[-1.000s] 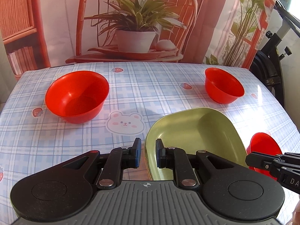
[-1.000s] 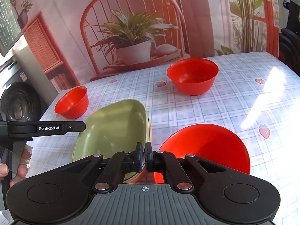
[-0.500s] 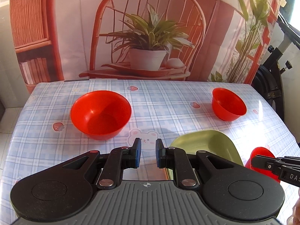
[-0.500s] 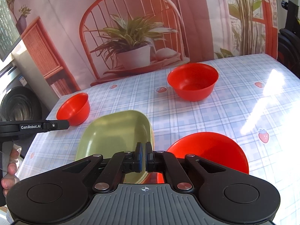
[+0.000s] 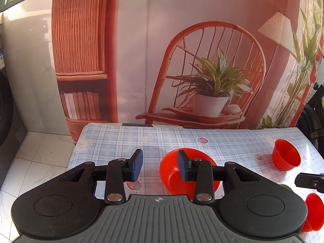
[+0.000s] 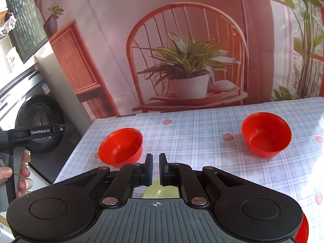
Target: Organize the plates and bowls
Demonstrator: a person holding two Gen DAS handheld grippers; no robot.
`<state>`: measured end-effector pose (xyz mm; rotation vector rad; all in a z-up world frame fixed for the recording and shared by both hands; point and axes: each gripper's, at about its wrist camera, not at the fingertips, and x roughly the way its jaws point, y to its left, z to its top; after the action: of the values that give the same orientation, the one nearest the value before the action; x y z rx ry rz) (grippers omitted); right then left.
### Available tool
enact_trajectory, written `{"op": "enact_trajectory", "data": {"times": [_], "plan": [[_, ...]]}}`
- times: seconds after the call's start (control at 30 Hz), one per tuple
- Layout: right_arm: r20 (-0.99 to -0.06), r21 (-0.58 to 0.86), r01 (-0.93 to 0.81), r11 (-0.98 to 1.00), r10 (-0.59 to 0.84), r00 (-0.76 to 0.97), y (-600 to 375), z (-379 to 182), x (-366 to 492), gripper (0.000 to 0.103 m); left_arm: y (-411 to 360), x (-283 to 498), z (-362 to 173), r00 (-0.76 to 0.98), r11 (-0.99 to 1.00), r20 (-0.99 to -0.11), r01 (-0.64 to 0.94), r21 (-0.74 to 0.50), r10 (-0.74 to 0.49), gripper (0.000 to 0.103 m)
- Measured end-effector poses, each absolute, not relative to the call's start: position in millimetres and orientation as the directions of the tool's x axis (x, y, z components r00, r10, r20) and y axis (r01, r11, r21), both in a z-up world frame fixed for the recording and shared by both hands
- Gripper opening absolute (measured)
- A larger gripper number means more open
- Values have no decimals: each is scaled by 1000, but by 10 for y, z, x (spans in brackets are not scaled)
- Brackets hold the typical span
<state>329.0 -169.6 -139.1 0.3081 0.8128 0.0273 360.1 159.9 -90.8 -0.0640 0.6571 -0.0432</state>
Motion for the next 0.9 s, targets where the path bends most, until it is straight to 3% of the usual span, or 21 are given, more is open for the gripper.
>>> {"op": "enact_trajectory", "data": {"times": [0.23, 0.33, 0.67, 0.8, 0.9], "plan": [[-748, 316, 141, 938, 155, 646, -1445, -1686, 3867, 9, 1712, 3831, -1302, 765, 990, -634, 27, -142, -112, 40], [-768, 308, 154, 939, 150, 623, -1385, -1819, 4077, 15, 1675, 3899, -1469, 750, 989, -650, 41, -139, -123, 40], [-815, 295, 203, 934, 135, 564, -1283, -2191, 4450, 16, 1660, 4028, -1761, 724, 982, -671, 48, -180, -159, 38], [-827, 285, 203, 937, 134, 546, -1255, -2267, 4508, 16, 1668, 4061, -1816, 714, 981, -681, 43, -191, -164, 20], [-829, 301, 207, 931, 148, 539, -1259, -2313, 4527, 16, 1668, 4063, -1861, 708, 981, -687, 42, -192, -165, 15]]}}
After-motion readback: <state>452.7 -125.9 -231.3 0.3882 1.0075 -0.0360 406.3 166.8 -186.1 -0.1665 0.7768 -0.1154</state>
